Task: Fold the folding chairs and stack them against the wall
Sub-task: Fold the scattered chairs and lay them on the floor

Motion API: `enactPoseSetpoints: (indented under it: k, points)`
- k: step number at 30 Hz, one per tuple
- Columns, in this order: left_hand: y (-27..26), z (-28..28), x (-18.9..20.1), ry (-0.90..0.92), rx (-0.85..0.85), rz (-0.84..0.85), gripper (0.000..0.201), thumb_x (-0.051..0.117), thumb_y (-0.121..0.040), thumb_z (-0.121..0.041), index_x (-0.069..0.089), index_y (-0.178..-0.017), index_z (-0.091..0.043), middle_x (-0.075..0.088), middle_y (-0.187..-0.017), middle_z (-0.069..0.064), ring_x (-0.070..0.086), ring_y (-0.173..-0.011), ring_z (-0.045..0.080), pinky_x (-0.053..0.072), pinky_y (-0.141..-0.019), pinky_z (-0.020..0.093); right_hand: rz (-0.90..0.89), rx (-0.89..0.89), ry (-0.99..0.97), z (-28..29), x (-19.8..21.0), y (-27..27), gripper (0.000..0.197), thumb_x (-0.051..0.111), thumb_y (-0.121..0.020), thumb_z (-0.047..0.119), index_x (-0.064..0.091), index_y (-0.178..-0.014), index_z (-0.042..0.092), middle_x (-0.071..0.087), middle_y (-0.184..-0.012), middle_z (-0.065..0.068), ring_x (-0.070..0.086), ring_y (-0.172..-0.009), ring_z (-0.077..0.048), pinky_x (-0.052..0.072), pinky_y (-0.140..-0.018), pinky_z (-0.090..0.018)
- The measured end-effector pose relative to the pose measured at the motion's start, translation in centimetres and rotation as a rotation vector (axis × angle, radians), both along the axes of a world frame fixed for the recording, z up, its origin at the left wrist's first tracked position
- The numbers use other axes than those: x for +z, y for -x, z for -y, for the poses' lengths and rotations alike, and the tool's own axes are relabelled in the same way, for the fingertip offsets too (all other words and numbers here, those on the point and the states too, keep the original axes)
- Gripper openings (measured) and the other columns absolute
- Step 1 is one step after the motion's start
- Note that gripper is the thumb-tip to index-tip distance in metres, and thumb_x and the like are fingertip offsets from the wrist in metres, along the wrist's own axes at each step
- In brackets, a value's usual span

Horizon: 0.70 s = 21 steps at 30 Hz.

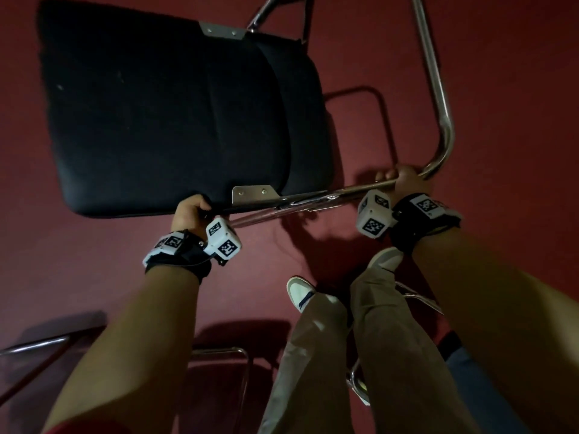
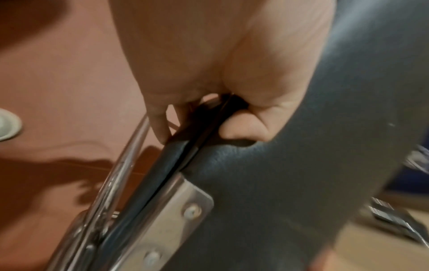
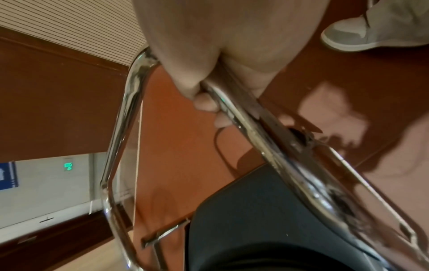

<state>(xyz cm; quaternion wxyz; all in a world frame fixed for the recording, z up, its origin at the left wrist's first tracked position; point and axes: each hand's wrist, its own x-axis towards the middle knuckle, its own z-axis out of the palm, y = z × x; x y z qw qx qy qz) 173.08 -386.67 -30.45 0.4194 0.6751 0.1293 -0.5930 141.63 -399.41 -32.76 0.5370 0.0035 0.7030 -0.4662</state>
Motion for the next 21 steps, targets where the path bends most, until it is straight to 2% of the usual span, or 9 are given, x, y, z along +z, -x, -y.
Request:
enactPoseSetpoints:
  k: [3, 8, 9, 10, 12, 13, 16, 18, 21]
  points:
    - [0.5, 1.0, 0.8, 0.042, -0.047, 0.085, 0.012, 0.044, -0.069, -0.012, 0.05, -0.08, -0.014, 0.048, -0.079, 0.0, 0.047, -0.064, 0.021, 0.047, -0.069, 0.032, -0.039, 0.037, 0.045, 0.3, 0.9, 0.1, 0.017, 0.042, -0.088, -0.006, 0.04, -0.082, 0.01, 0.042, -0.052, -0.004, 0.044, -0.046, -0.019, 0.051, -0.054, -0.029]
    - [1.9, 2.1, 1.9, 0.013, 0.043, 0.164, 0.018, 0.051, -0.047, -0.009, 0.051, -0.063, -0.017, 0.051, -0.077, 0.001, 0.046, -0.078, 0.023, 0.037, -0.068, 0.034, 0.054, 0.1, 0.114, 0.9, 4.1, -1.0, 0.014, 0.054, -0.084, -0.001, 0.049, -0.094, 0.007, 0.052, -0.068, -0.008, 0.059, -0.058, -0.021, 0.057, -0.065, -0.032]
    - [2.0, 2.0, 2.2, -0.02, 0.042, 0.193, 0.034, 0.055, -0.037, -0.011, 0.06, -0.07, -0.014, 0.056, -0.083, 0.002, 0.049, -0.083, 0.025, 0.039, -0.071, 0.036, 0.077, 0.111, 0.141, 0.8, 4.9, -1.4, 0.012, 0.055, -0.085, -0.002, 0.051, -0.092, 0.006, 0.052, -0.067, -0.009, 0.059, -0.058, -0.02, 0.058, -0.066, -0.032]
    - [2.1, 1.8, 1.8, -0.044, 0.043, 0.232, 0.065, 0.058, -0.026, -0.014, 0.068, -0.09, -0.009, 0.062, -0.091, 0.003, 0.055, -0.088, 0.026, 0.043, -0.075, 0.039, 0.093, 0.118, 0.159, 0.6, 5.7, -1.7, 0.011, 0.057, -0.086, -0.003, 0.052, -0.091, 0.005, 0.052, -0.066, -0.009, 0.059, -0.056, -0.02, 0.058, -0.066, -0.031]
    - [2.3, 1.5, 0.6, -0.116, 0.058, 0.24, 0.127, 0.06, -0.014, -0.016, 0.052, -0.14, -0.008, 0.069, -0.112, 0.007, 0.064, -0.097, 0.027, 0.047, -0.081, 0.049, 0.099, 0.12, 0.184, 0.3, 7.2, -2.0, 0.011, 0.059, -0.085, -0.005, 0.054, -0.09, 0.004, 0.052, -0.062, -0.009, 0.056, -0.052, -0.018, 0.059, -0.066, -0.03]
    - [3.3, 1.7, 1.4, -0.111, 0.091, 0.217, 0.134, 0.063, -0.017, -0.016, 0.041, -0.149, -0.01, 0.069, -0.118, 0.009, 0.064, -0.101, 0.027, 0.047, -0.086, 0.052, 0.109, 0.13, 0.2, 0.2, 7.8, -2.0, 0.01, 0.06, -0.085, -0.005, 0.055, -0.089, 0.003, 0.053, -0.061, -0.009, 0.056, -0.052, -0.017, 0.059, -0.067, -0.03]
    - [7.2, 1.9, 6.6, -0.037, 0.084, 0.265, 0.097, 0.067, -0.056, -0.011, 0.029, -0.145, -0.011, 0.063, -0.123, 0.012, 0.058, -0.113, 0.025, 0.036, -0.105, 0.051, 0.15, 0.188, 0.247, 0.1, 10.3, -2.1, 0.019, 0.06, -0.089, -0.005, 0.052, -0.079, 0.009, 0.056, -0.06, -0.003, 0.057, -0.054, -0.015, 0.06, -0.077, -0.035]
    - [8.5, 2.0, 8.3, 0.024, 0.074, 0.282, 0.076, 0.064, -0.071, -0.01, 0.031, -0.14, -0.015, 0.059, -0.126, 0.012, 0.051, -0.122, 0.026, 0.029, -0.111, 0.051, 0.152, 0.206, 0.268, 0.2, 11.3, -1.8, 0.026, 0.056, -0.091, -0.007, 0.046, -0.077, 0.013, 0.054, -0.057, -0.002, 0.056, -0.053, -0.015, 0.059, -0.072, -0.035]
    - [8.5, 1.8, 9.6, 0.118, 0.082, 0.269, 0.063, 0.068, -0.078, -0.017, 0.049, -0.137, -0.008, 0.064, -0.123, 0.01, 0.055, -0.121, 0.023, 0.037, -0.104, 0.044, 0.198, 0.187, 0.185, 0.0, 12.8, -0.3, 0.011, 0.06, -0.092, 0.007, 0.05, -0.092, 0.011, 0.056, -0.069, -0.005, 0.064, -0.061, -0.02, 0.059, -0.069, -0.037]
